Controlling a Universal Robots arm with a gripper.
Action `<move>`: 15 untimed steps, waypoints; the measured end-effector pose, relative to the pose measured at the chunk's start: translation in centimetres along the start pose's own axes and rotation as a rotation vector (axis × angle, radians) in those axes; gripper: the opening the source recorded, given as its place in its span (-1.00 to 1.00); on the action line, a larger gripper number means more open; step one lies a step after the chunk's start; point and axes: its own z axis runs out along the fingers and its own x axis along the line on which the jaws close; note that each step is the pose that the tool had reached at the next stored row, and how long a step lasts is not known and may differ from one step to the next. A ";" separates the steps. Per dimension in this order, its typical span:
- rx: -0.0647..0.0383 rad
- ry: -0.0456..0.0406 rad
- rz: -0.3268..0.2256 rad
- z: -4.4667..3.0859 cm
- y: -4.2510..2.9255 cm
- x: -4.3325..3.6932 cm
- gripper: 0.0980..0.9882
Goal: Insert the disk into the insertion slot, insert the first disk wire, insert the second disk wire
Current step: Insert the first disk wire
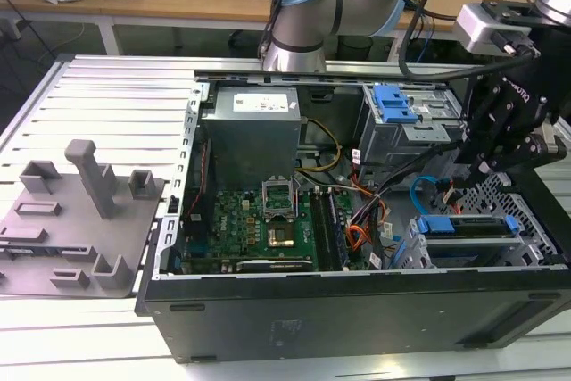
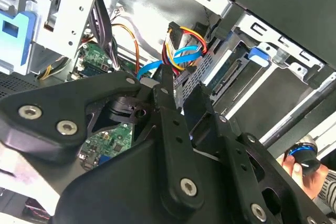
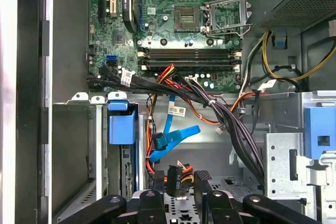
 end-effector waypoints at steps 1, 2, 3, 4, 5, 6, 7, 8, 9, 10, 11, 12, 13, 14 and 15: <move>0.000 0.0000 0.000 0.11 -0.01 0.00 -0.41; 0.000 0.0000 0.000 0.20 -0.01 0.00 -0.41; 0.000 0.0000 0.000 0.34 -0.02 0.00 -0.41; 0.000 -0.0001 0.000 0.43 -0.02 0.00 -0.41; 0.000 -0.0001 0.000 0.51 -0.03 0.00 -0.41; 0.000 0.0000 0.000 0.66 -0.03 0.00 -0.41; 0.000 0.0000 0.000 0.74 -0.04 0.00 -0.41; 0.000 0.0003 0.000 0.76 -0.04 0.00 -0.41; 0.000 0.0041 0.000 0.80 -0.04 0.00 -0.41; 0.000 0.0155 0.001 0.82 -0.04 0.00 -0.41; 0.000 0.0201 0.001 0.89 -0.04 0.00 -0.41; 0.000 0.0202 0.001 1.02 -0.05 0.00 -0.41; 0.000 0.0204 0.001 1.30 -0.07 0.00 -0.41; 0.000 0.0209 0.001 1.36 -0.07 0.00 -0.41; 0.000 0.0210 0.001 1.35 -0.07 0.00 -0.41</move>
